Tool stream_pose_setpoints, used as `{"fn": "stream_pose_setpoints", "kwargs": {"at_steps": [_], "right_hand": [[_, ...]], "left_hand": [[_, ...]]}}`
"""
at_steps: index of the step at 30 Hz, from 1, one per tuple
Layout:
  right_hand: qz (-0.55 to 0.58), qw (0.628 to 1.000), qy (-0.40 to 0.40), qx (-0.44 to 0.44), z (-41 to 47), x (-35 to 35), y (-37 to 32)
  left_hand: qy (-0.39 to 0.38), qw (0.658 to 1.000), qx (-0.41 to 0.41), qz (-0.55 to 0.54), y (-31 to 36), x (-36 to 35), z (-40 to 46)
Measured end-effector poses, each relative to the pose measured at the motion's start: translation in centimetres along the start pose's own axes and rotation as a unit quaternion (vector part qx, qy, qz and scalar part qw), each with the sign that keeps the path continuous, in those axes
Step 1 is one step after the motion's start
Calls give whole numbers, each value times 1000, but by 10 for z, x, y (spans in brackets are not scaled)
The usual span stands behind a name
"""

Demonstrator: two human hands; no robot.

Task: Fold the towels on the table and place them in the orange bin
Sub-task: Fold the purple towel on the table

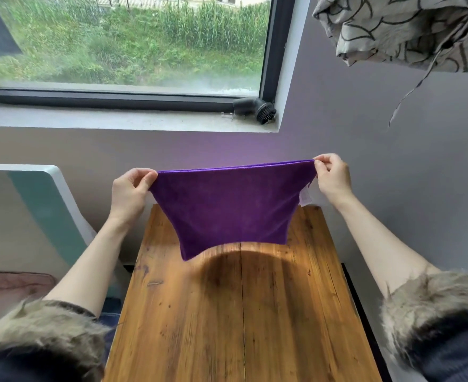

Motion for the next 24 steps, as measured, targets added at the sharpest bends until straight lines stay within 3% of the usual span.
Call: {"fn": "stream_pose_setpoints", "kwargs": {"at_steps": [5, 11, 17, 21, 24], "right_hand": [[74, 997, -25, -14, -21, 11, 13], [-14, 986, -149, -72, -79, 4, 75], [-51, 947, -256, -189, -175, -10, 156], [-52, 903, -311, -293, -227, -14, 202], [-37, 882, -322, -341, -246, -14, 218]], "left_hand": [[-29, 999, -12, -32, 4, 1, -12], [-143, 986, 76, 37, -52, -10, -80], [-274, 926, 255, 51, -135, -24, -182], [-338, 882, 323, 67, -161, -30, -232], [-352, 869, 343, 68, -168, -32, -246]]}}
Point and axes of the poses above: each hand's wrist, its own z-axis towards the middle knuckle, its own x-axis out of the back of the hand, y = z × x, the point moved 4 cm from there along z, towards the middle knuckle, and after that the axes turned 9 degrees about -y, right-handed, at the moved point
